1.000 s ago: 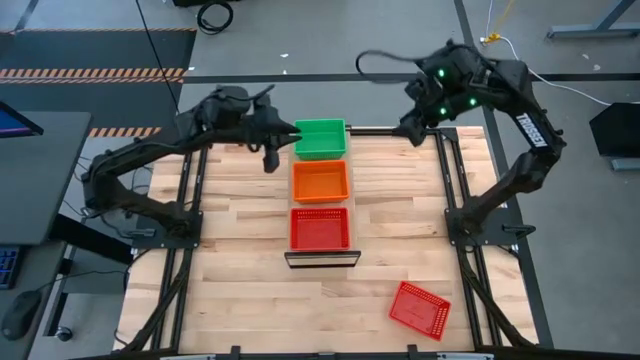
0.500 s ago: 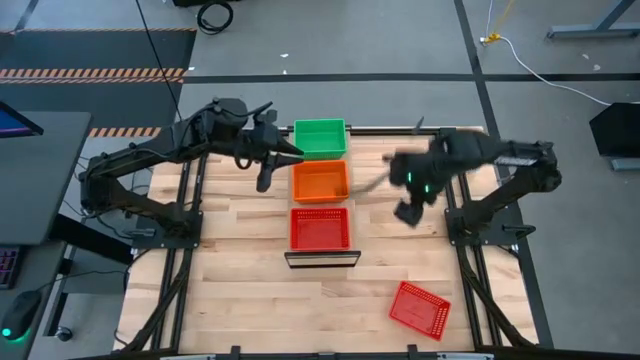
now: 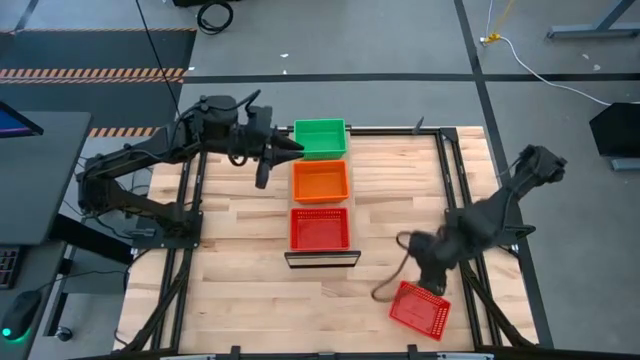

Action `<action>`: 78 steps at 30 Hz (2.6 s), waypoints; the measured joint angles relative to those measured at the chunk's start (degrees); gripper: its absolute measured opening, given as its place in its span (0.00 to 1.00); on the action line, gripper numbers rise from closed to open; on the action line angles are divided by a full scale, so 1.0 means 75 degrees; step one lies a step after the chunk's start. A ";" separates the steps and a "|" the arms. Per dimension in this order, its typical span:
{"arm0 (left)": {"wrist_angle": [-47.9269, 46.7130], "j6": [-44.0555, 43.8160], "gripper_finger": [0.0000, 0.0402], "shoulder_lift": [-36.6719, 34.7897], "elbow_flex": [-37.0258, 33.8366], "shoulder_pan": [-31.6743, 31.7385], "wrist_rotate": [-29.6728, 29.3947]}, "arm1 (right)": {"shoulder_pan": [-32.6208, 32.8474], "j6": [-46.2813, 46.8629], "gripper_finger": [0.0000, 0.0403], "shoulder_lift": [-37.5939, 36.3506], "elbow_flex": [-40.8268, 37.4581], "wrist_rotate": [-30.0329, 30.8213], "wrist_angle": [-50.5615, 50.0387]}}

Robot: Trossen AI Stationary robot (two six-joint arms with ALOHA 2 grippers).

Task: Stack baskets on shelf by color
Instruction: Stack the red bin on top of the red bin on the shelf

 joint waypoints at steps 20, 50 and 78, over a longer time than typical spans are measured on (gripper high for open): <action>-0.0587 -0.1582 0.19 0.0036 -0.0003 0.0000 -0.0030 | 0.1696 0.1897 0.65 0.0009 -0.4687 0.0437 0.4960; 0.0106 -0.0692 0.21 0.0126 0.0000 -0.1291 -0.0878 | 0.0925 0.1065 0.02 -0.0649 -0.3720 0.0057 0.4650; -0.0729 -0.0875 0.22 -0.0767 0.0000 -0.0415 -0.1336 | -0.4992 -0.8590 0.01 0.3008 0.5881 0.0237 0.0308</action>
